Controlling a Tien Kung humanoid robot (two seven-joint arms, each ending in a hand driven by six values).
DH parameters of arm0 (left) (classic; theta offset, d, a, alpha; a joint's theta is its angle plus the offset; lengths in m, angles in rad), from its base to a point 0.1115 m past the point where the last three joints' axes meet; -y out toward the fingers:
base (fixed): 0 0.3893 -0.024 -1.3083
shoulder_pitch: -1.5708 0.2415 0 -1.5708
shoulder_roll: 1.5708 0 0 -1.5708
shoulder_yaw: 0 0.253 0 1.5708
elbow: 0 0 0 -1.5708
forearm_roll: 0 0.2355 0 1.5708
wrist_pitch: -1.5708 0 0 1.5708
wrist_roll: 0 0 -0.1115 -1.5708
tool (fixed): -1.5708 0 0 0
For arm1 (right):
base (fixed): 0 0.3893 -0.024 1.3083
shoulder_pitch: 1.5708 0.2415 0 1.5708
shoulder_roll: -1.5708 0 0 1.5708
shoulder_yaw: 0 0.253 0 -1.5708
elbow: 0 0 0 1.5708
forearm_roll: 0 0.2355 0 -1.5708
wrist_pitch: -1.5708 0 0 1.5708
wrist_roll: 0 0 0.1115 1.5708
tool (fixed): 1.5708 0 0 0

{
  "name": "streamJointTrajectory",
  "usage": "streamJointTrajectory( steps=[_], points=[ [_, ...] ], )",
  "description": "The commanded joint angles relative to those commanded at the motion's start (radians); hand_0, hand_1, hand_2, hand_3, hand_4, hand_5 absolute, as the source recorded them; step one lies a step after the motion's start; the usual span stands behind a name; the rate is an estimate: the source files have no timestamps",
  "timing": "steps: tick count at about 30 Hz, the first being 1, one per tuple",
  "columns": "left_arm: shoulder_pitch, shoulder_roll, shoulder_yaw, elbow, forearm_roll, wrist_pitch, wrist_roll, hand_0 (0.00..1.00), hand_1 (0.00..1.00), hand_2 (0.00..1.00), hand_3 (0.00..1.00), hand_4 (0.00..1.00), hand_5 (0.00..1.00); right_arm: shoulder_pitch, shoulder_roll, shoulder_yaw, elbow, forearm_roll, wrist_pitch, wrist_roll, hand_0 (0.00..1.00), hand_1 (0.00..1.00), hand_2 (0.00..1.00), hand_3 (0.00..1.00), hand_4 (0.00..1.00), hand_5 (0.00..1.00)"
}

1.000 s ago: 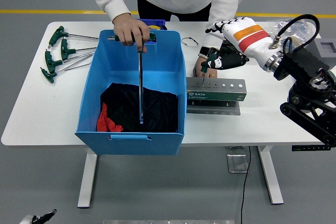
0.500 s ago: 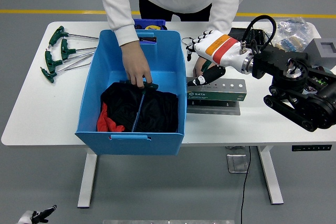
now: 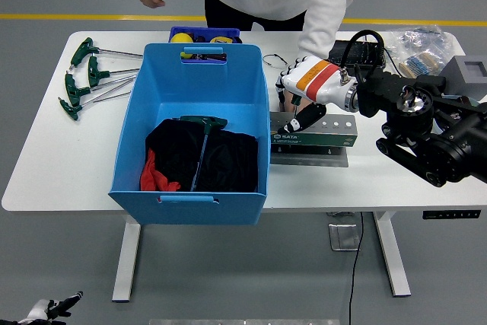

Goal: Lift tool from toolbox,place it in box,lift tool from toolbox,place it in box

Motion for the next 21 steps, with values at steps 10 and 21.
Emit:
streamJointTrajectory(
  steps=[10, 21],
  points=[
    [-0.007, 0.005, 0.014, -0.003, -0.010, 0.000, 0.001, 0.672, 0.696, 0.725, 0.732, 0.742, 0.681, 0.003, 0.013, -0.036, -0.049, -0.008, 0.003, 0.004, 0.789, 0.676, 0.703, 0.490, 0.998, 0.793],
    [-0.014, 0.005, 0.020, -0.005, -0.013, 0.001, 0.001, 0.669, 0.693, 0.724, 0.731, 0.742, 0.681, 0.016, 0.025, -0.086, -0.091, -0.034, 0.001, 0.022, 0.788, 0.666, 0.697, 0.471, 0.998, 0.798]
  ],
)
